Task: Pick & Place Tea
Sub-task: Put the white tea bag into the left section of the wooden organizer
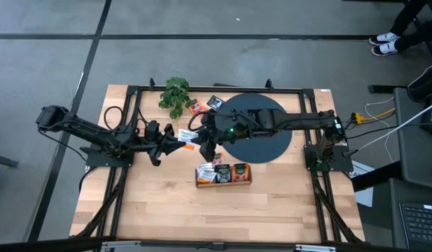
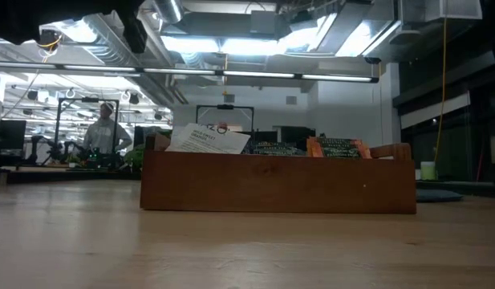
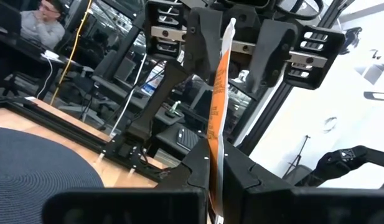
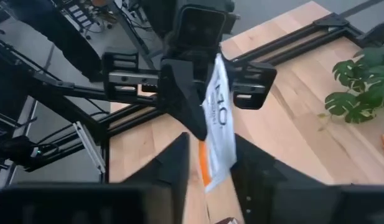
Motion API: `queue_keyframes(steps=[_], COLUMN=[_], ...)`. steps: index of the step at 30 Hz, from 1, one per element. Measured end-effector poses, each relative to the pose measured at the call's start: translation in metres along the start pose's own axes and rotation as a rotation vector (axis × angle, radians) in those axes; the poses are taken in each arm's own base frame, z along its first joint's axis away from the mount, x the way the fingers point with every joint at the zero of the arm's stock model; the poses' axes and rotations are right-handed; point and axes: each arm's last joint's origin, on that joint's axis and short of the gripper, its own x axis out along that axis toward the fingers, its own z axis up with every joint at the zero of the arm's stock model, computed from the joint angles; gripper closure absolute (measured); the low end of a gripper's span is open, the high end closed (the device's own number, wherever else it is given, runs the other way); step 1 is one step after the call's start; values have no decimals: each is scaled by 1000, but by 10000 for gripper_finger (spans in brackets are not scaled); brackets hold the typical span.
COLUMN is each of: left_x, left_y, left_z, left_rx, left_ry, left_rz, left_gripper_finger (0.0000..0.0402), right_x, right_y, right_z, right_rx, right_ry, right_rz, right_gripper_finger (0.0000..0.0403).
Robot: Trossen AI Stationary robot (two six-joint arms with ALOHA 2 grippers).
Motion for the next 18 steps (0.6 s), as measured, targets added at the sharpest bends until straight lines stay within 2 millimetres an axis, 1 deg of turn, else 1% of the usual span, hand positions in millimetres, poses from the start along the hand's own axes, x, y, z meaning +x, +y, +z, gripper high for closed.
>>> queue_keyframes(steps=[5,6,13,18], left_x=[0,0,0,0], left_y=[0,0,0,1], left_z=[0,0,0,-2], left_rx=[-1,-4,-13,-35], left_ry=[0,1,6,25], left_rz=[0,0,-1,9], left_gripper_finger=[393,392,366,353], right_x=[0,0,0,-3], right_y=[0,-1,0,4], right_z=[0,0,-5,-20], right_rx=[-6,-7,-12,-33], right_ry=[3,6,50,173], right_rz=[-3,-5,9,-7], right_gripper_finger=[378,390,397,399])
